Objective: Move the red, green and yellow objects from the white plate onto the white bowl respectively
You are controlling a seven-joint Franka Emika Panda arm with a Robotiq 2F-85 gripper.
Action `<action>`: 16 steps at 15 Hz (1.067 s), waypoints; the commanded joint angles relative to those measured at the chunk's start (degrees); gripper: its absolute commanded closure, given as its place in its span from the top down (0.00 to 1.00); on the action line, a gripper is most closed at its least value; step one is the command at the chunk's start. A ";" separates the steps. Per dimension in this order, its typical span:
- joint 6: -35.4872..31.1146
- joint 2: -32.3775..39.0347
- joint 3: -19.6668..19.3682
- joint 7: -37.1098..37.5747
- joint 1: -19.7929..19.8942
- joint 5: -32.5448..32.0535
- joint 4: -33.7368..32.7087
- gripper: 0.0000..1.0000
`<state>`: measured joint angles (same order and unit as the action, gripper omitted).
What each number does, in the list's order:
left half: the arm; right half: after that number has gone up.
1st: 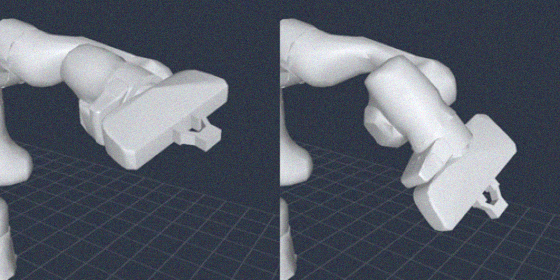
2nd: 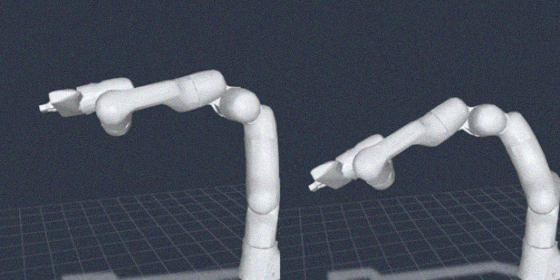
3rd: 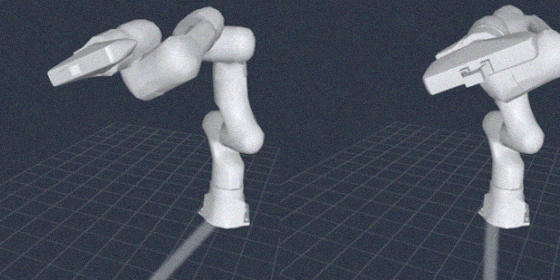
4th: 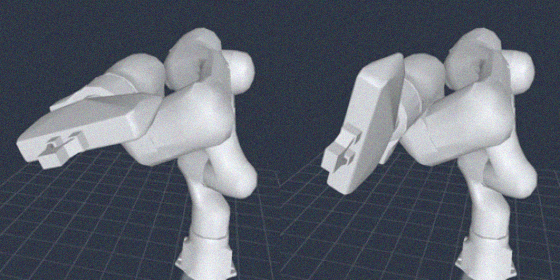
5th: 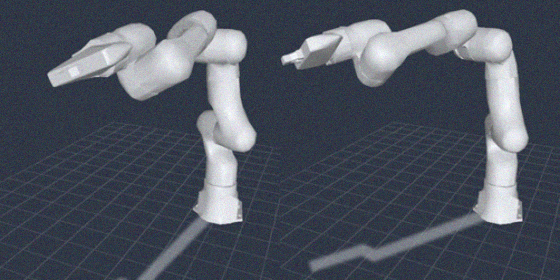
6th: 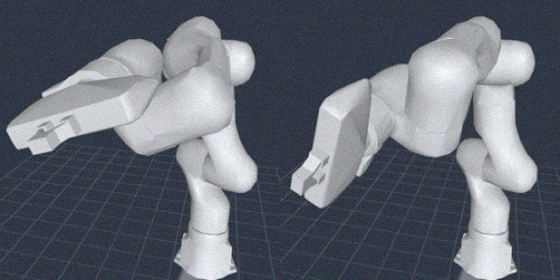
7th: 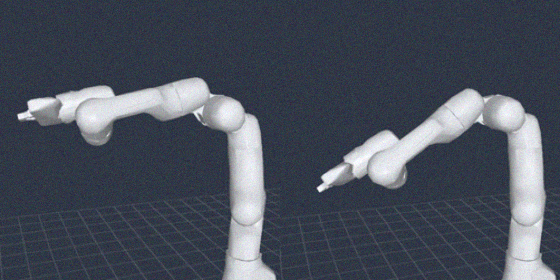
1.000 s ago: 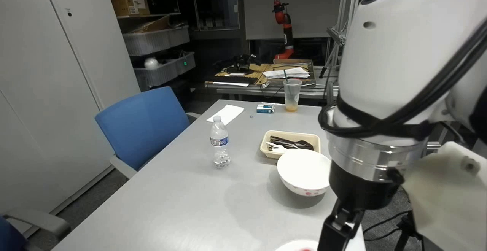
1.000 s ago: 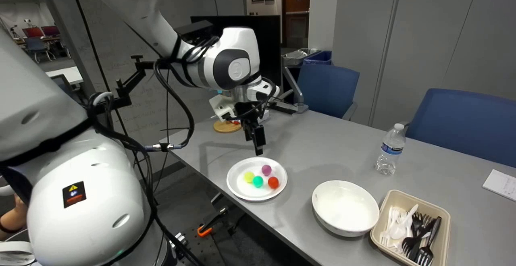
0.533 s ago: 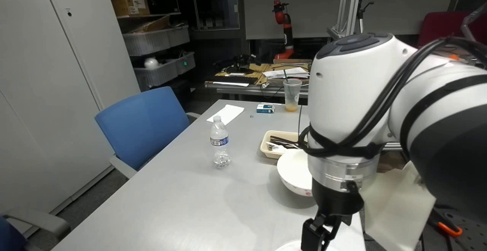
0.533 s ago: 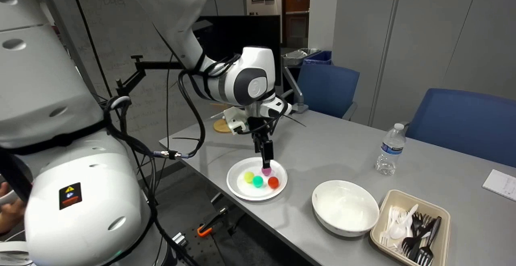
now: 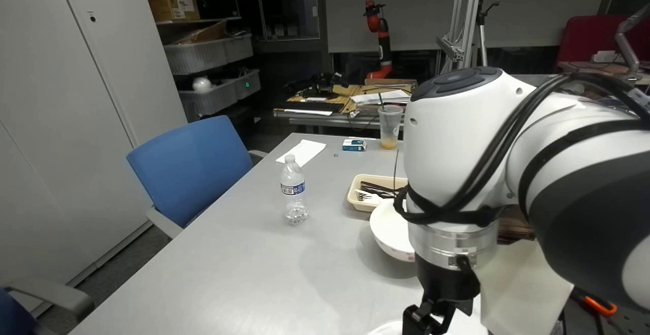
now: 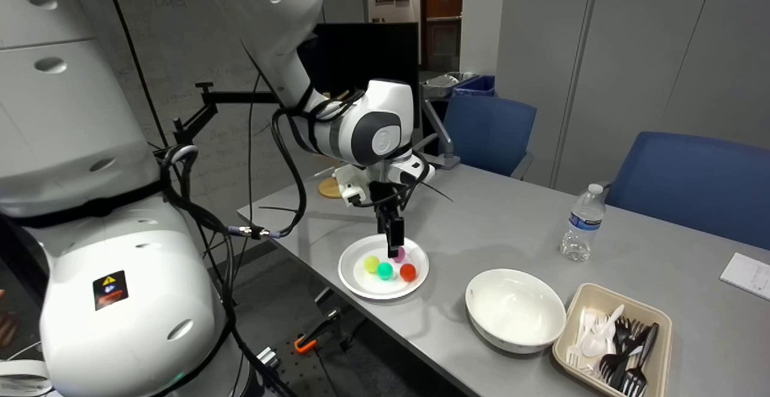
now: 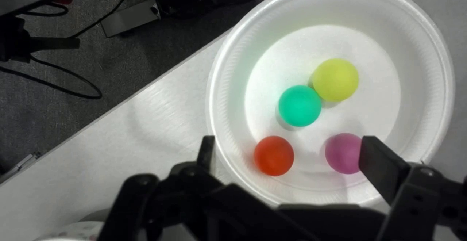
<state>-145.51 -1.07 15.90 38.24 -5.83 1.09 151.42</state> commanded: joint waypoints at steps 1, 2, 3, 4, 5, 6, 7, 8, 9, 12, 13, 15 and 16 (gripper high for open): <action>-5.60 3.95 -2.15 2.38 -1.59 -4.93 -0.87 1.00; -7.17 5.02 -2.61 2.88 -1.71 -6.36 -1.25 1.00; -8.83 6.02 -3.20 3.42 -1.87 -7.86 -1.52 1.00; -10.15 6.91 -3.84 4.03 -2.16 -9.03 -1.67 1.00; -11.76 7.75 -4.51 4.62 -2.55 -9.59 -1.46 1.00; -13.18 8.54 -5.17 4.95 -2.98 -9.76 -1.32 1.00; -14.70 9.35 -5.73 5.23 -3.55 -9.52 -1.07 1.00; -15.84 10.09 -6.23 5.20 -4.15 -9.10 -0.95 1.00; -16.92 10.67 -6.88 5.61 -4.88 -9.14 -0.78 1.00; -20.06 12.23 -9.87 8.53 -7.65 -10.14 -0.23 1.00; -21.26 12.74 -10.91 10.10 -8.55 -9.72 0.06 1.00; -22.92 13.65 -12.31 12.30 -9.97 -8.09 0.46 1.00; -23.49 14.05 -13.42 13.80 -10.92 -8.35 0.56 1.00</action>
<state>-165.77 11.57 5.68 47.55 -13.53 -7.06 151.45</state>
